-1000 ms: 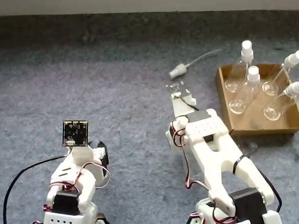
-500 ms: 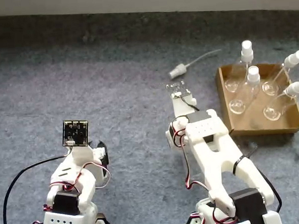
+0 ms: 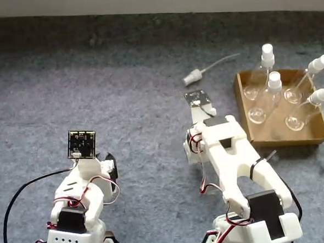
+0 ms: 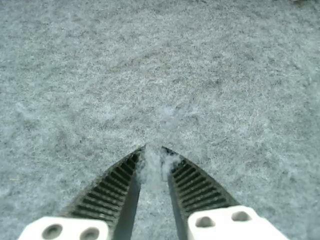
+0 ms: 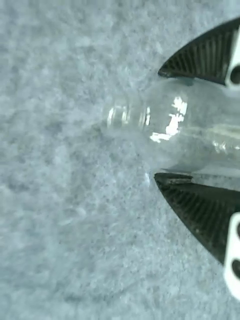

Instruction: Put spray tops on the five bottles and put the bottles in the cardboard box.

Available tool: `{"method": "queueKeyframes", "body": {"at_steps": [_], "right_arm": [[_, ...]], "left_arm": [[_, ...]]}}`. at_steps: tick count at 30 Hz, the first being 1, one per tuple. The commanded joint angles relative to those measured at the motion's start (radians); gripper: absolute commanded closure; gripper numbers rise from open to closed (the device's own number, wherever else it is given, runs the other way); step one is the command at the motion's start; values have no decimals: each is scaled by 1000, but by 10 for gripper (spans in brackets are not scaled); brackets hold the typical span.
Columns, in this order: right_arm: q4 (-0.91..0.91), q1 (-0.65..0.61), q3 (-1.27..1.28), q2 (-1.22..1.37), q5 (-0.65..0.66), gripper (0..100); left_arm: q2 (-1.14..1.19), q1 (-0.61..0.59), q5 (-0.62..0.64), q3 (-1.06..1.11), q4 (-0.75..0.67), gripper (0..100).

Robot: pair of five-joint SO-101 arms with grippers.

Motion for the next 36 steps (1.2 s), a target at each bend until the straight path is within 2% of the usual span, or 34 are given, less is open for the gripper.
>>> {"method": "queueKeyframes", "body": {"at_steps": [1, 9, 15, 23, 29, 36], "right_arm": [[-15, 15, -53, -12, 2, 745], [-16, 15, -51, -2, 2, 756], [-16, 16, -51, -2, 2, 876], [-8, 31, -48, -10, 0, 875], [-7, 182, -22, -13, -6, 875], [-5, 163, 16, -15, 0, 875]], "left_arm": [[5, -5, -14, 22, -15, 993], [5, -5, -14, 22, -15, 993], [5, -5, -14, 22, -15, 993], [5, -7, -15, 22, -20, 993], [5, -12, -17, 22, -21, 992], [4, -10, -17, 22, -21, 992]]}}
